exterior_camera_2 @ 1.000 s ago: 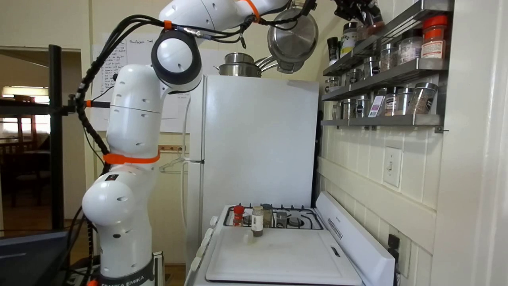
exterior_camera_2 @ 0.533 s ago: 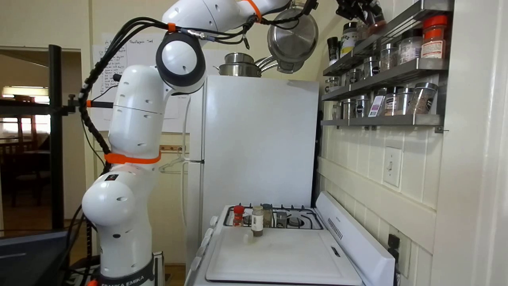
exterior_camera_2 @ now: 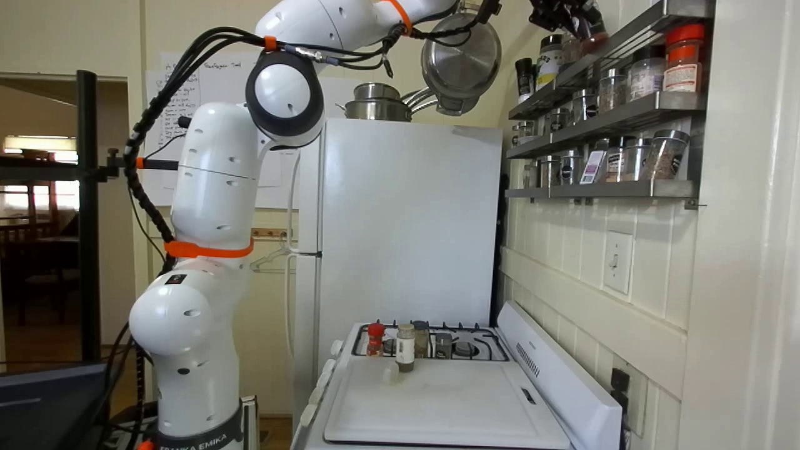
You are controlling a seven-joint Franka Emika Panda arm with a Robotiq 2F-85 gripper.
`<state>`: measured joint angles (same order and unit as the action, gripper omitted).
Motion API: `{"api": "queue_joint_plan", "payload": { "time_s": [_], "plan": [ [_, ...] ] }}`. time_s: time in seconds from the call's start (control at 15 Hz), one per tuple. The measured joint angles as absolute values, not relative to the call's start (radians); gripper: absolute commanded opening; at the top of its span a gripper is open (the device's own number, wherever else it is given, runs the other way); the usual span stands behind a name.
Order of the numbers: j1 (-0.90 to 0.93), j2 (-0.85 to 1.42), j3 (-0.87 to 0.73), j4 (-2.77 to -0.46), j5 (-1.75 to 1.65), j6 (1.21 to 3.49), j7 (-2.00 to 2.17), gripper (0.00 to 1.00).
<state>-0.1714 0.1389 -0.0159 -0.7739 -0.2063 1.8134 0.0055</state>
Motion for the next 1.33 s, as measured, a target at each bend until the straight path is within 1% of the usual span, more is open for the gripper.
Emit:
{"api": "queue_joint_plan", "payload": {
  "time_s": [1.33],
  "plan": [
    [-0.181, 0.163, -0.01, -0.772, -0.193, 1.886, 0.024, 0.16]
  ]
}}
